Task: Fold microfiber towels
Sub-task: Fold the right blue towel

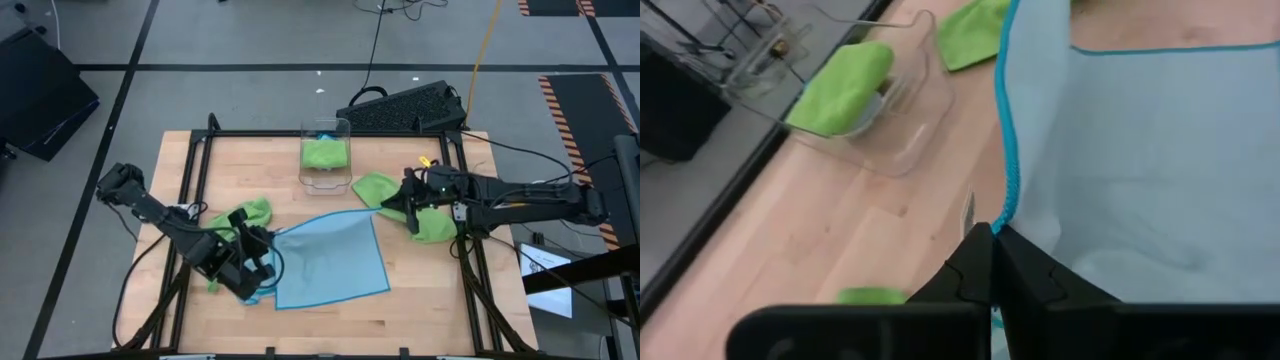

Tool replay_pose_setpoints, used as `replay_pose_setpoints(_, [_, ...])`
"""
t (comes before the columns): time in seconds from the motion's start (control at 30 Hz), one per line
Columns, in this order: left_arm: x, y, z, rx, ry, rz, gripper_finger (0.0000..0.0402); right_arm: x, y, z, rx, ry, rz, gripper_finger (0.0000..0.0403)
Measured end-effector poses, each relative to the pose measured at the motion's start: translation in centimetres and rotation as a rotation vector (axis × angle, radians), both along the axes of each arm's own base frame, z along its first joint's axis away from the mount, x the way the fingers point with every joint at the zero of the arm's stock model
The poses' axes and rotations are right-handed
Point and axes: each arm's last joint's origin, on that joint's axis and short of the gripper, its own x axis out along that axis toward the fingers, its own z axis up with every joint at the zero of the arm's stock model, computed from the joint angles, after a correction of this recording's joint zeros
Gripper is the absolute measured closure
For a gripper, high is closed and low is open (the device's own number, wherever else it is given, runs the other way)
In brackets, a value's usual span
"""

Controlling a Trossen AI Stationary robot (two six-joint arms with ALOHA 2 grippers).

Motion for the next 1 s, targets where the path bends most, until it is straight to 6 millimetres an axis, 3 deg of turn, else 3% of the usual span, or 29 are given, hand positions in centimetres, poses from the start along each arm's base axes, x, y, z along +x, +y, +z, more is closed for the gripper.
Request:
replay_pose_setpoints(0.43, [-0.2, -3.3, 0.3, -0.127, -0.105, -0.123, 0.0388, -0.4, 2.7, -3.3, 0.191, 0.078, 0.055, 0.0403])
replay_pose_setpoints(0.77, [0.6, -4.4, -1.7, -0.139, -0.039, -0.125, 0.0389, -1.0, 4.7, -5.6, 0.278, 0.104, 0.124, 0.0403])
replay_pose_setpoints(1.0, [1.1, -5.1, -2.1, -0.189, -0.046, -0.154, 0.0397, -1.4, 5.2, -6.9, 0.325, 0.136, 0.125, 0.0403])
